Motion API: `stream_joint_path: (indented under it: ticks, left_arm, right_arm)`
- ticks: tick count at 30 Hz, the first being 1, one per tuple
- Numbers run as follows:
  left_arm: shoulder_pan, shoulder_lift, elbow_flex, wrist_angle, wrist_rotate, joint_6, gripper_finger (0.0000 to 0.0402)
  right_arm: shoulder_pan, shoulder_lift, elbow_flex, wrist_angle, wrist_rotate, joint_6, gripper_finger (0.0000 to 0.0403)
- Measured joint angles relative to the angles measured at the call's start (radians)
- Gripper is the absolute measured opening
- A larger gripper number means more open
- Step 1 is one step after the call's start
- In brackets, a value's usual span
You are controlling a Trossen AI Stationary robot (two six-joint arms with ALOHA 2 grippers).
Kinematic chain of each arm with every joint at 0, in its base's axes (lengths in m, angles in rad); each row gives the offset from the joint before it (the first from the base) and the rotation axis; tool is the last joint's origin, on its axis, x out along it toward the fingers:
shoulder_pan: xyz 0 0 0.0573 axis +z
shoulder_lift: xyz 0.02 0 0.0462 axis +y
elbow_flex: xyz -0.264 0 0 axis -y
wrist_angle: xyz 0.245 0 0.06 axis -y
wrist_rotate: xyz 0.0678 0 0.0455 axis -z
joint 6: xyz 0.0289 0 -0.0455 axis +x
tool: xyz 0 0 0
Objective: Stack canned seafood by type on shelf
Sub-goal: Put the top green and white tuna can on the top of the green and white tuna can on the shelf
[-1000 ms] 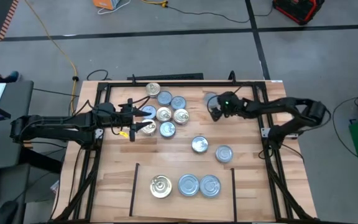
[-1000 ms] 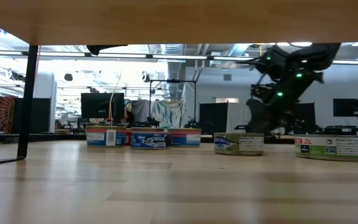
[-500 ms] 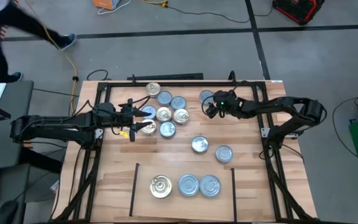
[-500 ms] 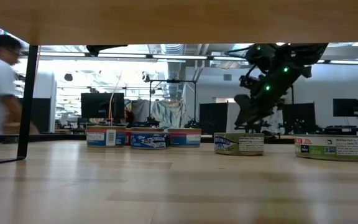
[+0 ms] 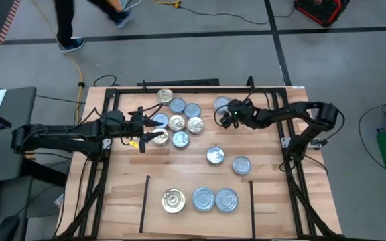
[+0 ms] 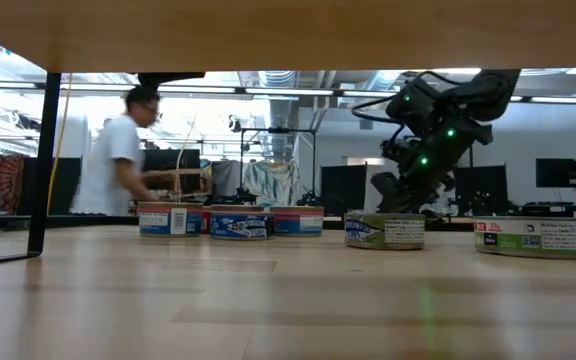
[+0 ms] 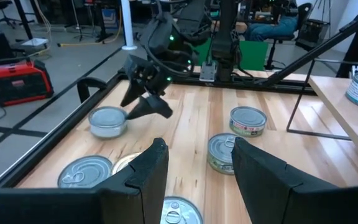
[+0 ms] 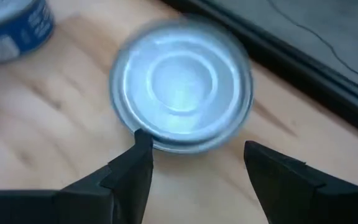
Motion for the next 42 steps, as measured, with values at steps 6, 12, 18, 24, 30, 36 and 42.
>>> stream_joint_path:
  ticks: [6, 12, 18, 24, 30, 36, 42]
  left_arm:
    - [0.000, 0.000, 0.000, 0.001, 0.000, 0.002, 0.0168]
    - [0.000, 0.000, 0.000, 0.000, 0.001, 0.001, 0.0168]
    - [0.000, 0.000, 0.000, -0.001, 0.002, -0.001, 0.0168]
    - [0.000, 0.000, 0.000, 0.000, 0.002, -0.001, 0.0168]
    - [0.000, 0.000, 0.000, -0.001, 0.002, -0.026, 0.0168]
    - [0.000, 0.000, 0.000, 0.000, -0.010, -0.051, 0.0168]
    - [0.000, 0.000, 0.000, 0.002, -0.016, -0.076, 0.0168]
  right_arm:
    - [-0.017, -0.026, -0.006, -0.091, -0.011, -0.014, 0.0280]
    - [-0.023, -0.028, -0.004, -0.094, -0.034, -0.012, 0.0280]
    - [0.003, -0.086, 0.004, -0.240, -0.033, 0.003, 0.0280]
    - [0.036, -0.299, 0.076, -0.474, -0.028, 0.050, 0.0280]
    - [0.190, -0.410, 0.120, -0.499, -0.065, 0.070, 0.0280]
    - [0.277, -0.316, 0.153, -0.409, -0.072, 0.063, 0.0281]
    - [0.226, -0.143, 0.202, -0.390, -0.069, 0.060, 0.0290]
